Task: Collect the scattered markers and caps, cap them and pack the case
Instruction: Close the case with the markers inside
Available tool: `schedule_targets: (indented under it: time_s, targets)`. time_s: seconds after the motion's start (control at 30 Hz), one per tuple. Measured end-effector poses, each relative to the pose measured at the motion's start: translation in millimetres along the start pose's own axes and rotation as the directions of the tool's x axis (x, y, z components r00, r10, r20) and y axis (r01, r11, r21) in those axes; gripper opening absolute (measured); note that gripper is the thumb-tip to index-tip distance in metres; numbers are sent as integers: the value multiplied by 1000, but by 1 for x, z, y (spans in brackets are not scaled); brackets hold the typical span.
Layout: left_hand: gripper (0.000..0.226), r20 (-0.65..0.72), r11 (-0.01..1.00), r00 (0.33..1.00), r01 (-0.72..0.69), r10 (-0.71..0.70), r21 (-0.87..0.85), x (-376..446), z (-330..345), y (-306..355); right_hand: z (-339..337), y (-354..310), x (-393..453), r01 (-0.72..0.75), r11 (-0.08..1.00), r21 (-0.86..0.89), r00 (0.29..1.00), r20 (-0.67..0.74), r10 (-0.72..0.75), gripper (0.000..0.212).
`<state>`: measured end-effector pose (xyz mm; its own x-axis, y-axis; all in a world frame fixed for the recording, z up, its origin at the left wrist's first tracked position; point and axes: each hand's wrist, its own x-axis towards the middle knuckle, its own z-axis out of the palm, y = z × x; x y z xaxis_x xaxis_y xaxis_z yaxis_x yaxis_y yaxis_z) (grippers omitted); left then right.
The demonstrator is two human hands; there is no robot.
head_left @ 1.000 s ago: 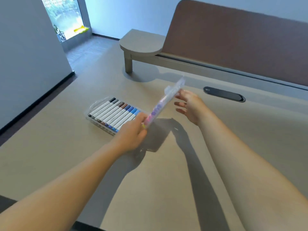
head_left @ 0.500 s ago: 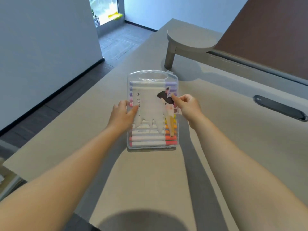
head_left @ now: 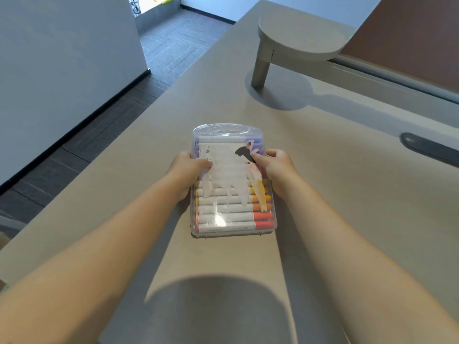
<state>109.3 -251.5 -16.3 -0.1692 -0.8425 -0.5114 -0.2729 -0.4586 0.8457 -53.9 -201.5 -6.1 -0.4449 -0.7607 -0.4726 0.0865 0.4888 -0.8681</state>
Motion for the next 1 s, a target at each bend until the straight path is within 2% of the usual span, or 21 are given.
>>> schedule_targets:
  time_s: [0.07,0.17,0.27,0.4,0.5,0.67,0.77,0.87,1.0]
  targets:
    - [10,24,996,999,-20,22,-90,-3,-3,7,4,-7,-4,17,999,46,999,48,-20,43]
    - [20,48,974,993,-99,111,-204,-11,-9,22,6,-22,-10,69,993,94,996,44,-73,30]
    - [30,47,958,982,-166,182,-233,-19,-17,41,5,-43,-22,157,974,161,985,44,-166,28]
    - [14,5,912,952,-292,306,-287,-30,-25,62,2,-66,-37,320,938,135,945,23,-326,29]
    - [10,-4,887,930,-353,369,-297,-39,-29,71,-3,-75,-47,423,906,27,906,18,-423,34]
    - [18,2,859,884,-455,468,-236,-45,-32,72,-6,-78,-59,586,798,-145,809,36,-587,61]
    - [20,-5,851,869,-485,494,-204,-47,-32,71,-6,-75,-61,632,745,-213,771,73,-633,58]
    - [18,-9,841,850,-522,526,-145,-50,-33,73,-6,-75,-59,618,729,-294,777,87,-624,53]
    - [55,2,817,817,-576,576,8,-54,-32,74,-7,-76,-59,615,721,-320,777,91,-623,49]
